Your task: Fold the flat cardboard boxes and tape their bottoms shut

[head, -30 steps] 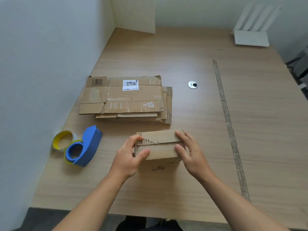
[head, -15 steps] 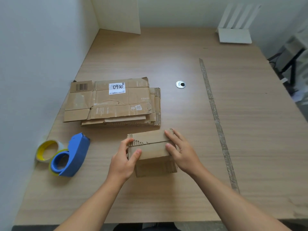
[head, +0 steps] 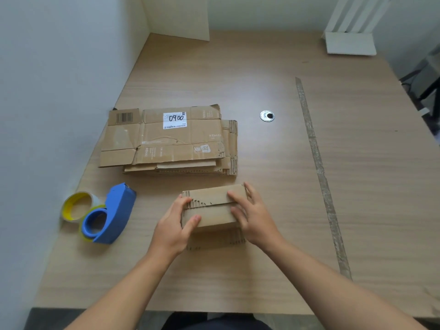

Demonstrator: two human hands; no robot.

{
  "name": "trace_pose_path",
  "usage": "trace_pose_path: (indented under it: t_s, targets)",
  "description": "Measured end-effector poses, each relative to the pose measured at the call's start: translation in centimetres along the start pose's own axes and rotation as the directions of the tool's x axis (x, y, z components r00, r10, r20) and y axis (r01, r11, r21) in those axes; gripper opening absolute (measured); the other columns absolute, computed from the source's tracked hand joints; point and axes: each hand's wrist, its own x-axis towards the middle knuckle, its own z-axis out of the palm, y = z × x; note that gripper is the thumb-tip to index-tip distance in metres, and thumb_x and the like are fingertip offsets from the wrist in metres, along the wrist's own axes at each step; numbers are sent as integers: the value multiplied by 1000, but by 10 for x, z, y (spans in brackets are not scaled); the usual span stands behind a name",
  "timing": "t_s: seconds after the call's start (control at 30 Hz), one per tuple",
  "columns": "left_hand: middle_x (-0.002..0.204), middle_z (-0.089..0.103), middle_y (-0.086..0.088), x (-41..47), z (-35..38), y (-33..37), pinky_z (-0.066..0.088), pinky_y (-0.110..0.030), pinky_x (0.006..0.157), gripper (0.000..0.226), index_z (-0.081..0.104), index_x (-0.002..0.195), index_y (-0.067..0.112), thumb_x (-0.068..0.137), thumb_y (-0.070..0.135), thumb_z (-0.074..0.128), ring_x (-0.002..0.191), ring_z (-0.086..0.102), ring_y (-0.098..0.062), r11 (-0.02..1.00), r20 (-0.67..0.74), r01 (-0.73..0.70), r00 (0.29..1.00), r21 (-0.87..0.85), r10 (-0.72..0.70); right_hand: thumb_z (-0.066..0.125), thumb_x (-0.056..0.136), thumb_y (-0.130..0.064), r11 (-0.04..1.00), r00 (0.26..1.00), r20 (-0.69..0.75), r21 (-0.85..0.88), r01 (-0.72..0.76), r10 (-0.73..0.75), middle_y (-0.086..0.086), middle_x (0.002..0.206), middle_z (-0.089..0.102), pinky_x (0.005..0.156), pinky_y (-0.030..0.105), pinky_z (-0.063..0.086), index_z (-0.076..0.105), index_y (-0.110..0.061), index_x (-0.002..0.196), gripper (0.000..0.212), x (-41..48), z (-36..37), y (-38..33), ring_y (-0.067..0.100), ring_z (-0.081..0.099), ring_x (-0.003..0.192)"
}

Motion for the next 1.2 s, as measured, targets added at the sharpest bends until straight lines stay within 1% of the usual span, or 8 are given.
trace_pose_path:
  t_s: [0.1,0.17,0.4,0.6,0.77,0.93,1.1,1.2]
  targets:
    - [144,51,4,6,-4,2,45,-38,103,50,50,135,28,90,43,66,127,50,-19,999,-3,-16,1000,29,16,48,101,-30,954,989,-31,-271,131,-144,9,162,25,116,48,25,57,-27,136,36,5,6,-5,34,17,149]
    - [141,52,6,9,-5,2,45,-37,102,50,51,134,27,90,43,67,126,51,-16,999,-2,-32,999,37,32,41,97,-41,893,974,7,-397,210,-226,7,156,38,112,60,31,56,-25,135,44,6,12,-13,34,25,147]
    - [154,41,2,11,-7,-9,44,-40,107,53,51,136,33,89,50,65,135,46,-18,999,51,-26,998,23,25,37,94,-56,781,972,27,-591,203,-233,5,152,46,107,68,32,56,-25,138,57,3,31,-17,32,40,142]
    - [154,41,3,15,-12,-12,46,-39,105,54,50,136,35,87,51,66,131,49,-18,999,75,-33,997,26,31,37,94,-55,739,959,15,-634,228,-284,15,149,46,115,56,16,53,-18,141,62,3,38,-26,35,39,141]
    - [138,51,8,18,-12,-9,49,-36,97,49,53,131,27,87,44,69,116,51,-10,997,46,-79,996,20,78,38,94,-53,772,964,-31,-606,192,-264,15,144,50,112,61,30,58,-22,136,56,5,42,-32,36,42,138]
    - [131,48,14,17,-19,-13,50,-39,97,55,51,129,32,82,56,62,113,51,-8,996,94,-93,991,-8,94,36,93,-53,822,976,-17,-543,173,-217,9,151,41,119,47,6,51,-29,141,55,5,42,-27,30,29,145]
    - [141,48,7,14,-49,-27,43,-37,103,53,44,142,26,94,45,58,128,45,-15,975,4,-108,994,194,109,34,91,-60,848,982,-13,-506,157,-190,3,154,36,121,40,-1,46,-38,142,57,9,40,-25,22,17,148]
    - [134,54,-1,15,-73,-46,41,-41,99,53,48,141,19,93,38,62,120,48,-27,928,-140,-27,986,372,85,36,90,-61,859,980,-45,-490,148,-195,3,151,39,122,38,0,49,-38,140,56,10,42,-25,20,19,146]
